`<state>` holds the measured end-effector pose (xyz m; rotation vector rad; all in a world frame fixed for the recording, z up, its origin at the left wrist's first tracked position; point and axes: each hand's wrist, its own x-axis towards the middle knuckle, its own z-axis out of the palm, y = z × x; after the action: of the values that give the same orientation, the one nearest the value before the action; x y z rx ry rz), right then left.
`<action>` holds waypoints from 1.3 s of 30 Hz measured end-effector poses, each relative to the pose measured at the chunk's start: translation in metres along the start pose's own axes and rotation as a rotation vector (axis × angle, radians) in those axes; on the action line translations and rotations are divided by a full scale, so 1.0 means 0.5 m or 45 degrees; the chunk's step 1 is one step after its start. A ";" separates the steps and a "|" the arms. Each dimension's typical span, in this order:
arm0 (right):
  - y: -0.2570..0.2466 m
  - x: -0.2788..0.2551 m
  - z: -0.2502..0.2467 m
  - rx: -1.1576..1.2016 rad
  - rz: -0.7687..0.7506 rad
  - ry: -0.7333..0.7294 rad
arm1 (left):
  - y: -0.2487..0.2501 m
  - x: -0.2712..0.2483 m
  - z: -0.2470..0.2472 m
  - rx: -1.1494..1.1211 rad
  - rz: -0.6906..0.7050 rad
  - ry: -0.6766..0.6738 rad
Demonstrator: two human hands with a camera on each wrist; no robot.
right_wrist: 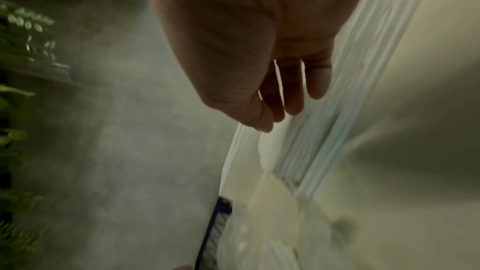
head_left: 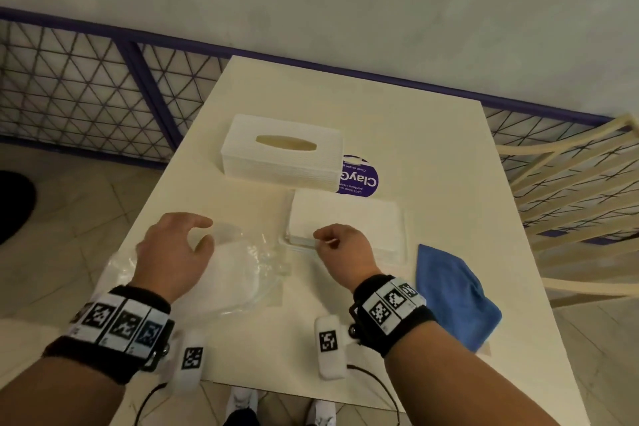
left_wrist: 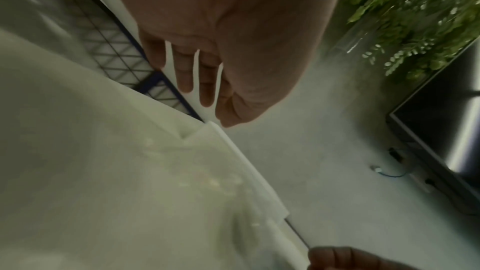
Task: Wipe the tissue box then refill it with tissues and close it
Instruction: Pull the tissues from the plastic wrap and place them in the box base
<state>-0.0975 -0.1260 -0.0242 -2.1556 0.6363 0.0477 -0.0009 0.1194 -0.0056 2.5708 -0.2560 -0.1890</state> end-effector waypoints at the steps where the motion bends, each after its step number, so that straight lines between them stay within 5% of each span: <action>1: -0.012 0.001 0.021 -0.037 -0.014 -0.068 | -0.023 -0.011 -0.004 0.053 -0.020 0.017; 6: -0.072 0.012 0.099 -0.287 -0.003 -0.470 | -0.116 -0.050 0.010 0.159 -0.001 0.033; 13: -0.133 0.028 0.159 -0.472 -0.264 -0.531 | -0.180 -0.079 0.059 0.336 0.063 -0.315; 19: -0.152 0.043 0.195 -0.541 -0.108 -0.659 | -0.197 -0.088 0.067 0.254 0.127 -0.272; 28: -0.162 0.053 0.214 -0.685 -0.337 -0.571 | -0.214 -0.097 0.085 0.165 0.166 -0.190; 39: -0.183 0.056 0.236 -0.701 -0.130 -0.754 | -0.222 -0.099 0.094 0.108 0.193 -0.144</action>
<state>-0.0091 -0.0033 -0.0380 -2.5095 0.1691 0.8578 -0.0419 0.1990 -0.1001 2.6141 -0.5091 -0.2727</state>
